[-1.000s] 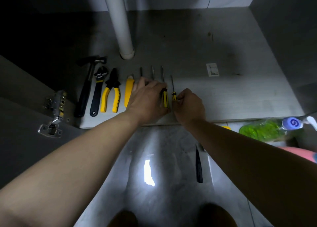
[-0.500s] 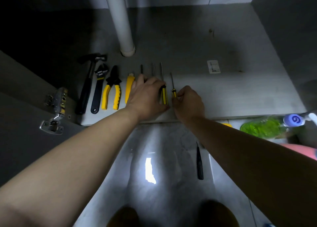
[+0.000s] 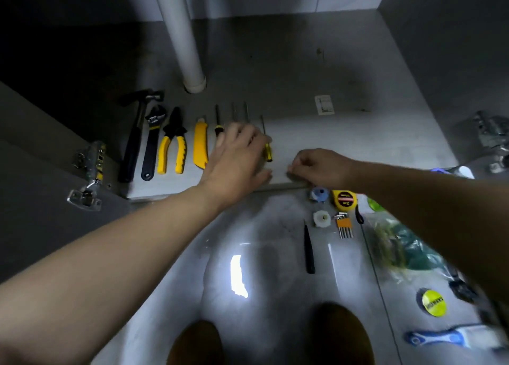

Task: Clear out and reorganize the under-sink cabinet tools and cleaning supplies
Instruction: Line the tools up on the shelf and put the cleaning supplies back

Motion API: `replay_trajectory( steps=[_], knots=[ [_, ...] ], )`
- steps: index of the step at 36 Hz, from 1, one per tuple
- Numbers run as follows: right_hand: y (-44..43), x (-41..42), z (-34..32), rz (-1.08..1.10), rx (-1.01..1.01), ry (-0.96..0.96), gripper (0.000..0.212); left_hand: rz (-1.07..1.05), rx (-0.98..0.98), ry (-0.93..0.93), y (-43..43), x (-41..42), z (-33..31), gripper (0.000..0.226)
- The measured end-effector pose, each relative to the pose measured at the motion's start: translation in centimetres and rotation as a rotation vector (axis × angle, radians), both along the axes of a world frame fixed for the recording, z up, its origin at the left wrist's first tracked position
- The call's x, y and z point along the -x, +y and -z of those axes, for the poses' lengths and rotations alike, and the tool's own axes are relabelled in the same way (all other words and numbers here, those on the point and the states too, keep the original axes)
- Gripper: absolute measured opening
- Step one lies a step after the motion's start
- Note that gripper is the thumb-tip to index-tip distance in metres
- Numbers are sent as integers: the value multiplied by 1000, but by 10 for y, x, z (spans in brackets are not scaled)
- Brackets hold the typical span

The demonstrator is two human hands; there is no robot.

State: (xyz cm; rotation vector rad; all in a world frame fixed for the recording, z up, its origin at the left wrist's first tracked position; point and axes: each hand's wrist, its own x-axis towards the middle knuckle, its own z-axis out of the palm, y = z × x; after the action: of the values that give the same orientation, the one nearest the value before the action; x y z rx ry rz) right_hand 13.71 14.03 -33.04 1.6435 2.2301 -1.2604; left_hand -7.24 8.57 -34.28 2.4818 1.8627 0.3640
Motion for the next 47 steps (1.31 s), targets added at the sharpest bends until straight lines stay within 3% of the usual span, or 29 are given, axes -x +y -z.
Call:
replay_trajectory(
  steps=[3, 6, 11, 14, 20, 25, 33, 38, 42, 47],
  knots=[
    [-1, -28, -25, -45, 149, -127, 36, 235, -8, 56, -12, -24, -21, 42],
    [-14, -55, -41, -75, 25, -238, 25, 426, 189, 138, -25, -58, -31, 30],
    [-55, -95, -24, 70, 4, -183, 15, 328, 823, 148, -59, -107, -1, 31],
    [-82, -110, 4, 186, 22, -142, 8, 250, 947, 94, -84, -123, 37, 49],
    [-116, -114, 61, 340, 222, -135, 20, 58, 953, -61, -111, -141, 87, 63],
    [-132, -106, 83, 409, 204, -102, 19, -9, 878, -80, -118, -149, 105, 44],
    [-138, -84, 93, 423, 360, 6, 20, -176, 814, -166, -121, -140, 113, 17],
    [-138, -63, 96, 382, 531, -3, 11, -525, 1062, -495, -122, -122, 100, 41],
    [-144, -48, 93, 482, 739, 79, 23, -674, 1175, -809, -130, -114, 91, 18],
    [-139, -49, 79, 431, 729, 296, 20, -711, 1245, -1087, -131, -98, 65, 23]
  ],
)
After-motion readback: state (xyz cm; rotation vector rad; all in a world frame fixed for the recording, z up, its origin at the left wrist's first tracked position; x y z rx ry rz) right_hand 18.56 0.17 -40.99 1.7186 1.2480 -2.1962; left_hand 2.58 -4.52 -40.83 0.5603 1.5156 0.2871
